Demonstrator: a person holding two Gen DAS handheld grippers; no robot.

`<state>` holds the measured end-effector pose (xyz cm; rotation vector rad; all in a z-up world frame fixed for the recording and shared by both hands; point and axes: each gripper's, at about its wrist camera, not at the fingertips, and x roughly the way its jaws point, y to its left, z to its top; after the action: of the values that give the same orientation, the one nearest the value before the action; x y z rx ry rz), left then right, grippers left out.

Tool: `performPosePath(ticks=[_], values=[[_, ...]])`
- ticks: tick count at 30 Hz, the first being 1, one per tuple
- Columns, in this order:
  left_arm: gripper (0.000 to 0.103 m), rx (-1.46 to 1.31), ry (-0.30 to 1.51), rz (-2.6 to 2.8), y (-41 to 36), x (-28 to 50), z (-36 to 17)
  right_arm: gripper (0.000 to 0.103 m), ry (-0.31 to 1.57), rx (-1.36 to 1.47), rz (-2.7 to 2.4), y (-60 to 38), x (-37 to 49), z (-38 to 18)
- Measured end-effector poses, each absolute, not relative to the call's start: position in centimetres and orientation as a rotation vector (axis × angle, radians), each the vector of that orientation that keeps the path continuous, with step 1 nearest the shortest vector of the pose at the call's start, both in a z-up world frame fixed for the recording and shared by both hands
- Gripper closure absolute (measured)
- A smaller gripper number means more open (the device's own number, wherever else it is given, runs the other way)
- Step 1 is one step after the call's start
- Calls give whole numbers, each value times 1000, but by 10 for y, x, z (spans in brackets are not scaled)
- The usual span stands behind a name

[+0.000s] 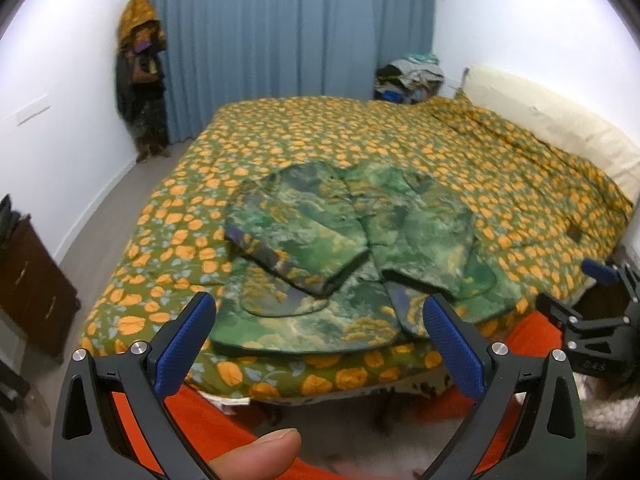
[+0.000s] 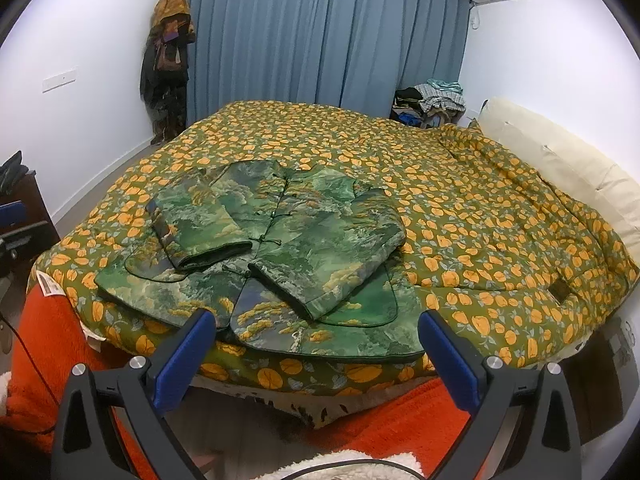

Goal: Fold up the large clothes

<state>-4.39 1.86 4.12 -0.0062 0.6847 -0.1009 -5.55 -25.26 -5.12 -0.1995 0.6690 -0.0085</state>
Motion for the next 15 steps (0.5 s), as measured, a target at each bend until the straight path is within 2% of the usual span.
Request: performPosePath(ticks=[7, 15], values=[[0, -11, 709, -65, 34, -47, 36, 0, 719, -169, 21, -250, -41, -67], [0, 16, 700, -103, 23, -37, 30, 0, 695, -191, 41, -244, -31, -63]])
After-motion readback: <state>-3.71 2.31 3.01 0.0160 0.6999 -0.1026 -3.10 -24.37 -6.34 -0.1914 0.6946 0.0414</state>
